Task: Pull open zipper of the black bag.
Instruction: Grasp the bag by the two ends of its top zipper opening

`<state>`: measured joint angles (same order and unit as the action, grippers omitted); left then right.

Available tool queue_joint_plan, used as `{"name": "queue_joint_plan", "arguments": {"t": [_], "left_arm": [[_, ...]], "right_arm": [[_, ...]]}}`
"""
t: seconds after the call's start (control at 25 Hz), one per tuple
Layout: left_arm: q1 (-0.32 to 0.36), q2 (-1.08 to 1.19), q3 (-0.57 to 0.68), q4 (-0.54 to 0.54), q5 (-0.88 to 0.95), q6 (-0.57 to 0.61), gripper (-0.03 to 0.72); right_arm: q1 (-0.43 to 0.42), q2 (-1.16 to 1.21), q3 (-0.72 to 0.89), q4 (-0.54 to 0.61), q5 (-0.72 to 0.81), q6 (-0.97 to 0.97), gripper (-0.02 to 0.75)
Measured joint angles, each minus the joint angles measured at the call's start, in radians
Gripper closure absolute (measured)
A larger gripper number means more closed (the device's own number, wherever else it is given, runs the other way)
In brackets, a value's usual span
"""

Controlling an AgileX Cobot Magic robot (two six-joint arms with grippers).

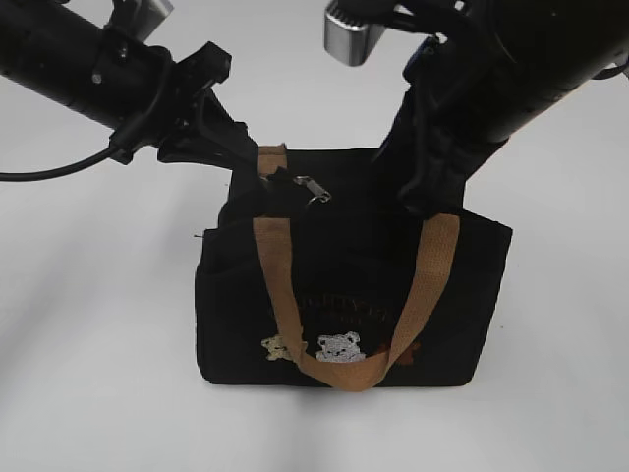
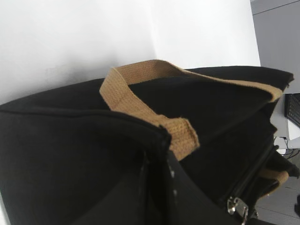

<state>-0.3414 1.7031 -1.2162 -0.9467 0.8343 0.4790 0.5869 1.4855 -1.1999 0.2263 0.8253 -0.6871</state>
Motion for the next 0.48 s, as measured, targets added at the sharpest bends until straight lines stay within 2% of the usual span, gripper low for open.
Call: {"name": "queue_joint_plan", "arguments": {"t": [0.08,0.2,0.28,0.36,0.48], "left_arm": [[0.0,0.0,0.0,0.0,0.0,0.0,0.668],[0.0,0.0,0.0,0.0,0.0,0.0,0.668],[0.0,0.0,0.0,0.0,0.0,0.0,0.668],[0.0,0.0,0.0,0.0,0.001,0.0,0.668],[0.0,0.0,0.0,0.001,0.003,0.0,0.668]], "right_arm": [[0.0,0.0,0.0,0.094,-0.022,-0.069,0.714],[0.0,0.01,0.0,0.224,-0.033,-0.194,0.561],[0.0,0.031,0.0,0.254,-0.039,-0.231,0.46],[0.0,0.059,0.0,0.264,-0.049,-0.247,0.428],[0.0,0.089,0.0,0.266,-0.078,-0.251,0.42]]}}
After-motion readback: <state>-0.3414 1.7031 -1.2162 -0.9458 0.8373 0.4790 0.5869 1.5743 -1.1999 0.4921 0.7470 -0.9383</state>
